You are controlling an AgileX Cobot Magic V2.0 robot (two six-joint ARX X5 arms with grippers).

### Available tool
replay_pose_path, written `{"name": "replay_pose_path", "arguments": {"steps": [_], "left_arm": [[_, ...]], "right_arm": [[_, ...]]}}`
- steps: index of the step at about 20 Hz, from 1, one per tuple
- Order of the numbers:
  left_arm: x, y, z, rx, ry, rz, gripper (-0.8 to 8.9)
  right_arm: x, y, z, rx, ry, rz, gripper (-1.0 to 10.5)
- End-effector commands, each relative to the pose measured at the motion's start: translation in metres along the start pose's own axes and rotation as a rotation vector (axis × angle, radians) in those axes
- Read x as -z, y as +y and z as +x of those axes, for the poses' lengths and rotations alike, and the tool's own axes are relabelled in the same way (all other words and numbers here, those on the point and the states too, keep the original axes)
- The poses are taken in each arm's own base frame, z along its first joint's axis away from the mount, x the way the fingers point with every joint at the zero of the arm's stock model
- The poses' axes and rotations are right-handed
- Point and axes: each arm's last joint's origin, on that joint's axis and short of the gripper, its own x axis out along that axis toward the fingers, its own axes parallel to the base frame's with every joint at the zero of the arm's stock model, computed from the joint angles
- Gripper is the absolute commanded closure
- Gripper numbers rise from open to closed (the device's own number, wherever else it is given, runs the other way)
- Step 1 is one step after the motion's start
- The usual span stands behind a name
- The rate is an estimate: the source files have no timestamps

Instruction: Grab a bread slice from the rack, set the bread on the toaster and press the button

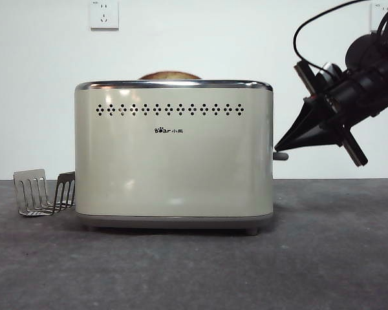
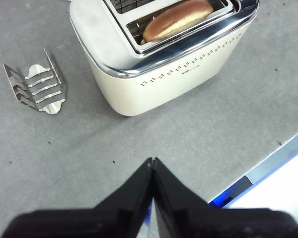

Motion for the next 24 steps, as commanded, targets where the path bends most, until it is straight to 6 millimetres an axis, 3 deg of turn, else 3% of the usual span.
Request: {"name": "replay_pose_path", "arguments": {"steps": [1, 12, 20, 24], "left_arm": [[0.001, 0.000, 0.001, -0.002, 0.001, -0.008, 8.17], [0.001, 0.000, 0.001, -0.001, 0.001, -0.008, 8.17], [0.001, 0.000, 0.001, -0.002, 0.001, -0.006, 8.17], [0.001, 0.000, 0.001, -0.001, 0.001, -0.003, 8.17]], "right_arm": [[0.006, -0.016, 0.011, 0.060, 0.040, 0.063, 9.5], [0.018, -0.043, 0.030, 0.126, 0.131, 0.166, 9.5], [0.017, -0.043, 0.030, 0.119, 0.129, 0.167, 9.5], [0.011, -0.028, 0.019, 0.101, 0.091, 0.124, 9.5]]}}
